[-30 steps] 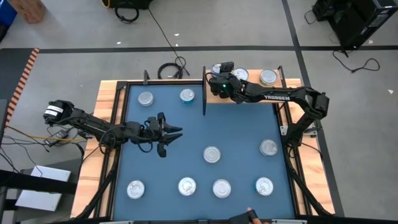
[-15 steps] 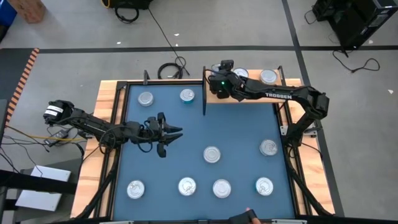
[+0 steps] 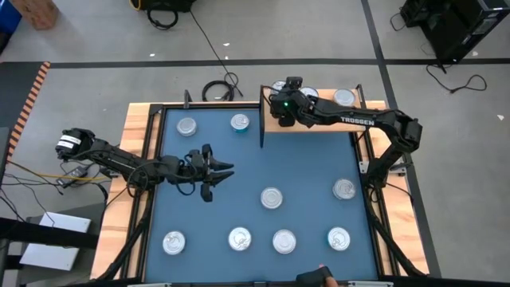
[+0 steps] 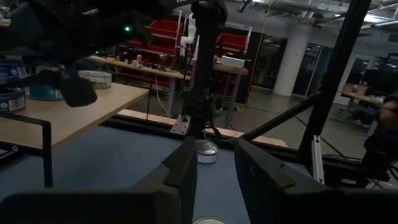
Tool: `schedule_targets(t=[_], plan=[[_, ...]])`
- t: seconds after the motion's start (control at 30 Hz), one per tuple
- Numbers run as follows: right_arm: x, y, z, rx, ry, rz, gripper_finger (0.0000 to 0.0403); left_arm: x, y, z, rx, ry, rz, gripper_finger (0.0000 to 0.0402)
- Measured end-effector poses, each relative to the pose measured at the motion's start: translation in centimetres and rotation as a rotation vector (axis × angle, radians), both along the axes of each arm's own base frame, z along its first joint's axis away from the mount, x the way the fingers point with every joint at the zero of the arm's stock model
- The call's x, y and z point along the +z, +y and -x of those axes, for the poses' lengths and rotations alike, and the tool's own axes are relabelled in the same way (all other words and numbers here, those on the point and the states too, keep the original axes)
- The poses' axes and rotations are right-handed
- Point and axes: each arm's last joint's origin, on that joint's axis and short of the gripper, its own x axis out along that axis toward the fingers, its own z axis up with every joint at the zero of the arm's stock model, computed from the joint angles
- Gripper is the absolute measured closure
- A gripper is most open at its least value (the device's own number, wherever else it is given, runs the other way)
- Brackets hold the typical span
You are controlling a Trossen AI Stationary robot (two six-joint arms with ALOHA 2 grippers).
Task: Stack canned seafood by type on shelf
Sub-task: Stack the top left blue tuna can on top of the blue tuna can on the shelf, then stack the bottom left light blue tuna can on top of the light blue tuna can on the shelf
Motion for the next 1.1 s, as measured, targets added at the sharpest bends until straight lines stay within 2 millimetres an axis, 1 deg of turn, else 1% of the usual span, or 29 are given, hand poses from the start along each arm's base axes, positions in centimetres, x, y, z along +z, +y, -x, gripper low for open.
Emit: schedule_targets(t=[0.23,0.77,0.97,1.1], plan=[[-0.1,-0.2,0.1,-0.031,-0.043,-0.026,0.0135,0.0,0.0,0.0,0.0,0.0,0.0,0.0291],[-0.2,0.0,0.1,-0.024,-0.107,-0.105,0.0135,0.0,0.0,0.0,0.0,0.0,0.0,0.0291],[1.4,0.2,-0.4,-0.018,-0.147,-0.097,0.0135,0.0,0.0,0.0,-0.008,0.0,-0.001,0.0291],[2.9,1.3,-0.8,-0.005,-0.162,-0.121,0.0144,0.0,-0.1,0.0,-0.022,0.0,-0.003,0.0291]])
